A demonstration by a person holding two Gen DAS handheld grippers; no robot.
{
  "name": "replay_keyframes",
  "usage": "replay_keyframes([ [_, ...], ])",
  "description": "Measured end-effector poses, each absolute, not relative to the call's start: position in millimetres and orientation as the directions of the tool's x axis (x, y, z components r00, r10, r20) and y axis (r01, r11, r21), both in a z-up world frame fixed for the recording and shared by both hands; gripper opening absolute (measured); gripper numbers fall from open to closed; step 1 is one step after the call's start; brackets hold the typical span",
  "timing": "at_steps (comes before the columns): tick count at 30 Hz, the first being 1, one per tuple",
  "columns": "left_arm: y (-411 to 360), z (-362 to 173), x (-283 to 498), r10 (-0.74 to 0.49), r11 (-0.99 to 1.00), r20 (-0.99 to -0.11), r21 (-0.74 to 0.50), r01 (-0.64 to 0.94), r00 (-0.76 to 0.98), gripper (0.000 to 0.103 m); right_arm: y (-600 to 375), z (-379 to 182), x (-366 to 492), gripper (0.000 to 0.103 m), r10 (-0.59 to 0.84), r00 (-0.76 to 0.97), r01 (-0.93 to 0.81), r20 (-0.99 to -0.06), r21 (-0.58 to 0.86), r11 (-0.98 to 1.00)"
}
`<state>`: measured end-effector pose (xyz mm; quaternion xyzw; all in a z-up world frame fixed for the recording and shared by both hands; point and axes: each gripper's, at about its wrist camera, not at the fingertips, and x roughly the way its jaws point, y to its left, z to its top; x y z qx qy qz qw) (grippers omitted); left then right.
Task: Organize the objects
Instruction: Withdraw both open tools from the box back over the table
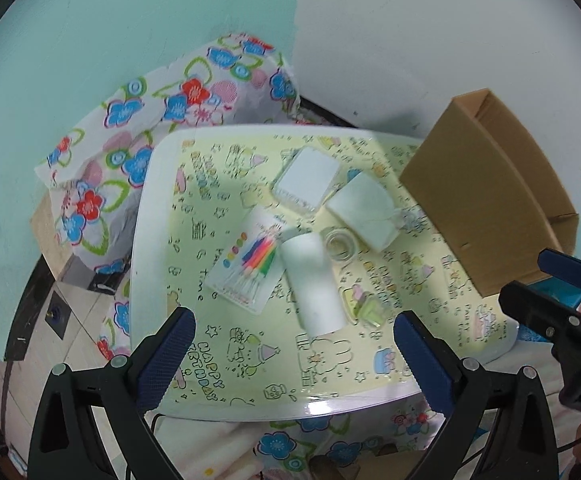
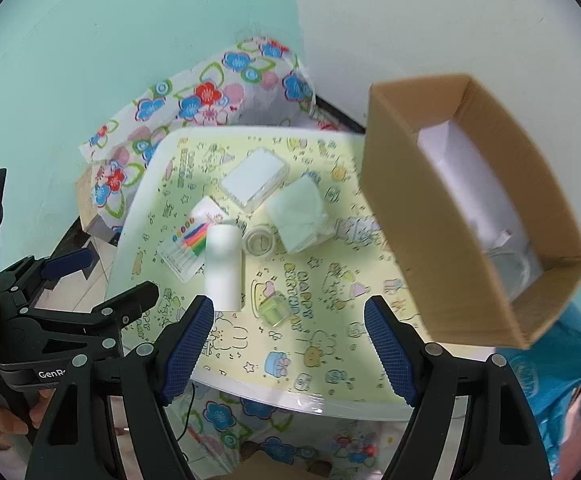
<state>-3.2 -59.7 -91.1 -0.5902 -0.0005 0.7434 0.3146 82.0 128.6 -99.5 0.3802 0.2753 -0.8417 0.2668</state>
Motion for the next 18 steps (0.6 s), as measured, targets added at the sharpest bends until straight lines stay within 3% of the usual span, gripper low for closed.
replay_keyframes([
  [18, -44, -171, -21, 0.437, -0.82, -0.898, -0.381, -0.427, -0.039, 0.1, 127, -172, 32, 0.081, -0.232, -0.524, 0.623, -0.82, -0.183, -0.76],
])
